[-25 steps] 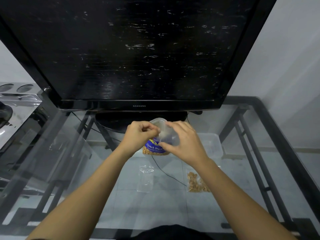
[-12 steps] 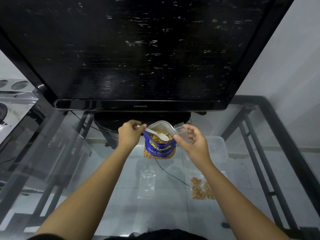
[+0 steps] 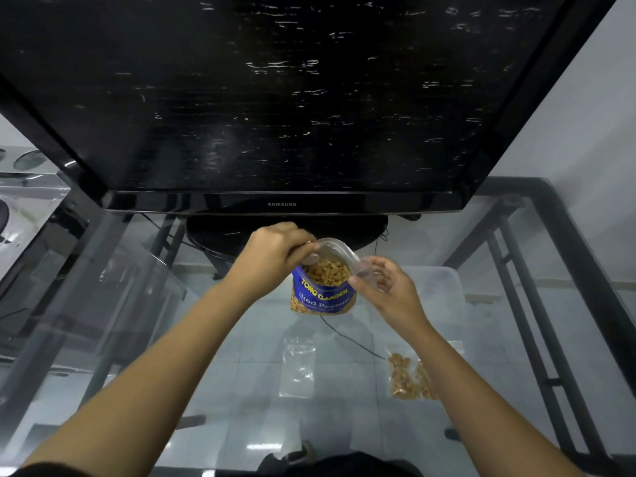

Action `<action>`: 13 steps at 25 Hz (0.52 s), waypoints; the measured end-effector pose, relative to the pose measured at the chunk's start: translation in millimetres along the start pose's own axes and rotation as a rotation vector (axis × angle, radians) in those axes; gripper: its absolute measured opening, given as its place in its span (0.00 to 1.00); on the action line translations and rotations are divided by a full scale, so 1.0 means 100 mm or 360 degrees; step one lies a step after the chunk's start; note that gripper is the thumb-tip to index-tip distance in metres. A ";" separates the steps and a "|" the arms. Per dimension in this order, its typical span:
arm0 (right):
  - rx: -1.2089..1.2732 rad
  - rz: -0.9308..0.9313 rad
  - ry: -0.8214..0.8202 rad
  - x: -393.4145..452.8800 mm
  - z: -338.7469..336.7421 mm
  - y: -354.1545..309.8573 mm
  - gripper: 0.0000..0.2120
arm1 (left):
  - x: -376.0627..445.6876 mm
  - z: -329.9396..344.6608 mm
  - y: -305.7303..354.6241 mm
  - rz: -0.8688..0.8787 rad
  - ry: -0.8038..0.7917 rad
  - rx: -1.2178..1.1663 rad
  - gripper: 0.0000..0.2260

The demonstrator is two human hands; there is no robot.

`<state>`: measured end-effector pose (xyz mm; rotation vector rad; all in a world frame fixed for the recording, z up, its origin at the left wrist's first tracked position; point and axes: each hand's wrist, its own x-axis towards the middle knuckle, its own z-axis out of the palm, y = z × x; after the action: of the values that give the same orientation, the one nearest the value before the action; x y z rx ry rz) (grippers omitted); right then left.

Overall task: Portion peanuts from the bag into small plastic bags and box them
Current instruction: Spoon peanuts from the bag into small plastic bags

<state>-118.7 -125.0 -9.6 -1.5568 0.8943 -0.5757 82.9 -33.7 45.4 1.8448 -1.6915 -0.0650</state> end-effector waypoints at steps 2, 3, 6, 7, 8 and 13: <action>-0.0021 -0.0017 -0.0013 0.01 -0.01 -0.01 0.16 | -0.01 0.01 -0.02 0.0053 -0.0020 0.0098 0.18; -0.0030 -0.0023 -0.0011 0.01 -0.01 -0.02 0.16 | 0.00 0.01 -0.01 0.0014 0.0024 0.0071 0.18; -0.0067 -0.0032 -0.0011 0.02 -0.02 -0.01 0.17 | 0.03 0.03 0.06 0.0041 0.0085 0.0135 0.16; -0.0074 -0.0037 -0.0020 0.02 -0.03 -0.01 0.17 | 0.03 0.05 0.07 0.0095 0.0040 0.0189 0.16; -0.0086 -0.0042 -0.0035 0.02 -0.03 -0.01 0.17 | 0.04 0.07 0.09 0.0083 -0.0011 0.0205 0.16; -0.0086 -0.0067 -0.0085 -0.01 -0.03 -0.01 0.18 | 0.12 0.16 -0.01 -0.0962 0.0205 0.0061 0.11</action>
<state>-121.3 -125.9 -8.3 -1.6356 0.8441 -0.5412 78.8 -51.5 36.3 2.2739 -1.0086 -0.1585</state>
